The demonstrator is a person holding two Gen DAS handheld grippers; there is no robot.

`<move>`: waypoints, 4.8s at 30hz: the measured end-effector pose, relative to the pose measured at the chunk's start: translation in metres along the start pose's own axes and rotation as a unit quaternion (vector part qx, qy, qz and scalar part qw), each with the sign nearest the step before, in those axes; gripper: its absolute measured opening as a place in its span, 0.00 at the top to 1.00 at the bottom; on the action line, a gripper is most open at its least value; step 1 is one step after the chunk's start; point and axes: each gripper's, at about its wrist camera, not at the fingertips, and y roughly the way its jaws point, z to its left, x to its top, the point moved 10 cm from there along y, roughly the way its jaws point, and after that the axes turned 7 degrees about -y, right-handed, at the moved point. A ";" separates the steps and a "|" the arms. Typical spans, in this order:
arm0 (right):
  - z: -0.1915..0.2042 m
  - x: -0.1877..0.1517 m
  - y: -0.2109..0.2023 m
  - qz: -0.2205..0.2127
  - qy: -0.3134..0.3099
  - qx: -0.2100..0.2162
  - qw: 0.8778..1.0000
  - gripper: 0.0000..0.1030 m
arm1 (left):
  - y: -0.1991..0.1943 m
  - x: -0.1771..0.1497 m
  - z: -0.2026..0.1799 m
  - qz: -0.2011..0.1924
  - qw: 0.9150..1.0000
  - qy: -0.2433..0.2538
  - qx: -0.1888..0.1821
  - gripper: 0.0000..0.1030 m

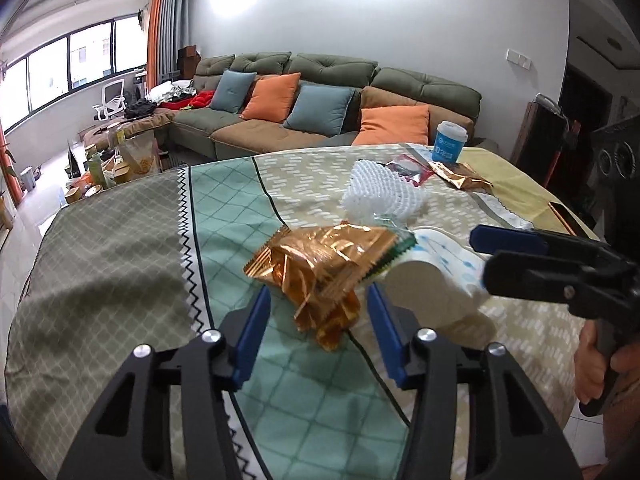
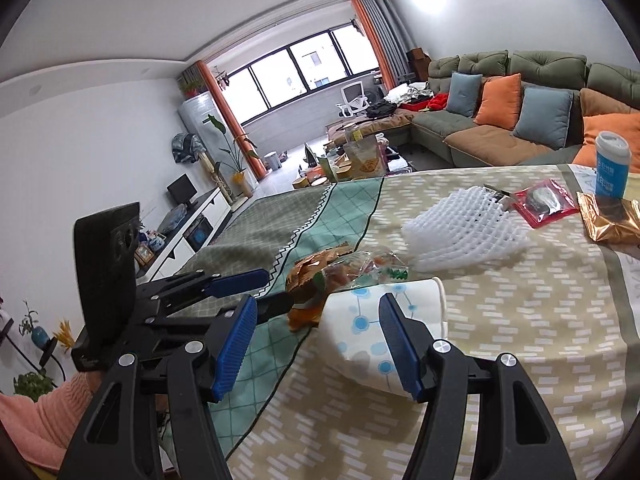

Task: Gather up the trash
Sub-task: 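Lower the left gripper onto the gold snack wrapper and close it, then grasp the clear plastic bag with the right gripper and lift it, then carry the gold wrapper to the teal bin and release it while the right gripper drops the plastic bag in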

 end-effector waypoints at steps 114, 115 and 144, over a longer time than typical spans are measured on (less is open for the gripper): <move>0.331 -0.021 0.166 0.121 -0.203 0.261 0.936 0.61 | -0.273 -0.152 0.271 -0.113 0.924 -0.288 0.225 0.84; 0.334 -0.022 0.170 0.124 -0.206 0.261 0.935 0.61 | -0.272 -0.154 0.273 -0.111 0.923 -0.291 0.227 0.84; 0.365 -0.057 0.226 0.197 -0.217 0.237 0.926 0.45 | -0.248 -0.201 0.329 -0.068 0.897 -0.368 0.236 0.67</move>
